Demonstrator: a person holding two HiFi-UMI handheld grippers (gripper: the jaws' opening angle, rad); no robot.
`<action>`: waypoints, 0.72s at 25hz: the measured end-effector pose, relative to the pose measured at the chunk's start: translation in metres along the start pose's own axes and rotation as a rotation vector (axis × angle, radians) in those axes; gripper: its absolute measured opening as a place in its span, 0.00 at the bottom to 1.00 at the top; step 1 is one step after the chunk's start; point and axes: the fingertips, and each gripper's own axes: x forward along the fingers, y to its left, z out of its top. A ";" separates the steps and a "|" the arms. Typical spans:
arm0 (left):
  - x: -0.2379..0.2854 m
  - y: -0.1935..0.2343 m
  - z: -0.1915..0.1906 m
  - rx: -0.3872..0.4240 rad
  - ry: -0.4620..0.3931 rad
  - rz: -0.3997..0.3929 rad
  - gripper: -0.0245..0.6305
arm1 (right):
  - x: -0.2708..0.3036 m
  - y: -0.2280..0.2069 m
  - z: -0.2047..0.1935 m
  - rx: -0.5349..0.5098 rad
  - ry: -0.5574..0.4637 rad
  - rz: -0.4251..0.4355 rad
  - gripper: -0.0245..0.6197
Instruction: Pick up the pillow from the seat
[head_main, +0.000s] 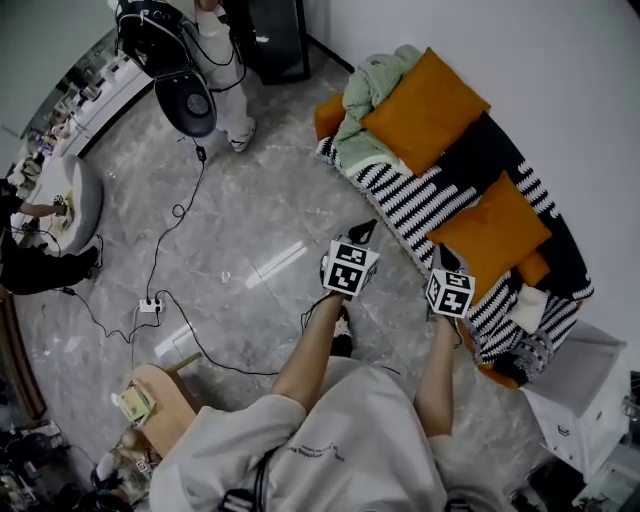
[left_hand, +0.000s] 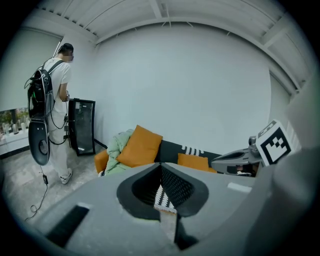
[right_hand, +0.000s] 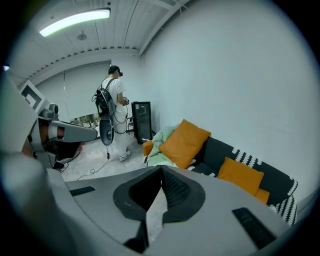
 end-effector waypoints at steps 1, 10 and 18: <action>0.004 0.006 0.004 0.002 0.000 0.000 0.05 | 0.005 0.001 0.005 0.005 -0.005 -0.002 0.05; 0.038 0.023 0.028 0.094 0.025 -0.034 0.05 | 0.039 -0.018 0.020 0.078 -0.001 -0.019 0.05; 0.073 0.046 0.055 0.095 0.017 0.005 0.05 | 0.084 -0.029 0.043 0.044 -0.001 0.005 0.05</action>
